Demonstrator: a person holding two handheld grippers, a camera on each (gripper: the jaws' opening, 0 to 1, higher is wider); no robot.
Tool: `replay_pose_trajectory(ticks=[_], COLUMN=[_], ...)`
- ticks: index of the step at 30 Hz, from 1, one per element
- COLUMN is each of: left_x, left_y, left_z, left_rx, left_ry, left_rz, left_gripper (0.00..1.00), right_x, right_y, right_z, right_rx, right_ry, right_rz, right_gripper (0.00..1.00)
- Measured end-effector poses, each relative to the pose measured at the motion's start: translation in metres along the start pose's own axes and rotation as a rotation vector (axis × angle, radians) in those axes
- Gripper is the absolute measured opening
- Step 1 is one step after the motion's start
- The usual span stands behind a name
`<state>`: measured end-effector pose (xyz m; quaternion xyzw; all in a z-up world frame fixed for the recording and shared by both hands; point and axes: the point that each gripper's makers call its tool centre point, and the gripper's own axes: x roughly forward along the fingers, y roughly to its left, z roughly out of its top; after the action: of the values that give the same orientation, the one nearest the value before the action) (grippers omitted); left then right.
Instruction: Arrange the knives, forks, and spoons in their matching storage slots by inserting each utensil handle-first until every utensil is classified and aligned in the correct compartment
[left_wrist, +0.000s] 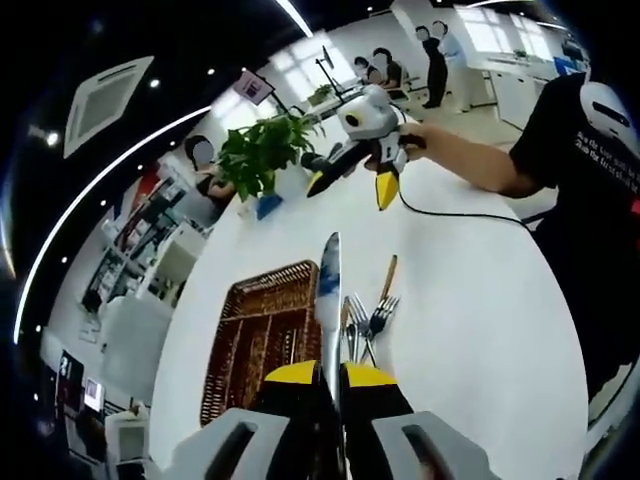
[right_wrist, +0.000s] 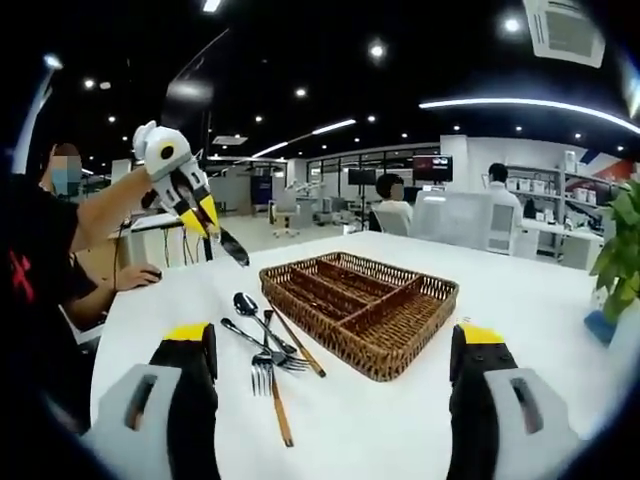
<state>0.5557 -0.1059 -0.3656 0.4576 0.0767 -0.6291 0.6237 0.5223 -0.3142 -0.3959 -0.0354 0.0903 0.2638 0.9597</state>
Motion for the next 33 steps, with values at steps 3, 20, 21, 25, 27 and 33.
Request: replay_pose_trajectory(ticks=[3,20,21,25,27,33], left_x=[0.004,0.034,0.036,0.044,0.046,0.054], left_y=[0.008,0.055,0.057,0.071,0.078,0.096], left_z=[-0.006,-0.028,-0.029,-0.032,-0.035,-0.044], left_rx=[-0.002,-0.029,-0.032,-0.069,-0.081,-0.081], left_ry=[0.004,-0.008,-0.010,-0.026,-0.019,-0.009], left_rz=[0.008,0.001,0.001,0.004,0.011,0.013], left_gripper=[0.07,0.07,0.07,0.07,0.07,0.06], right_x=[0.002,0.001,0.003,0.009,0.011,0.012], right_y=[0.001,0.007,0.007,0.001,0.001,-0.002], right_z=[-0.001,0.012,0.010,0.002,0.000,0.000], right_rx=[0.004,-0.022,-0.019,-0.014,-0.008,-0.002], right_ry=[0.003,-0.040,-0.039,-0.022,-0.018,-0.023], right_rz=[0.004,-0.011,-0.007,-0.016,-0.015,-0.014], right_gripper=[1.00,1.00,1.00,0.99,0.99,0.99])
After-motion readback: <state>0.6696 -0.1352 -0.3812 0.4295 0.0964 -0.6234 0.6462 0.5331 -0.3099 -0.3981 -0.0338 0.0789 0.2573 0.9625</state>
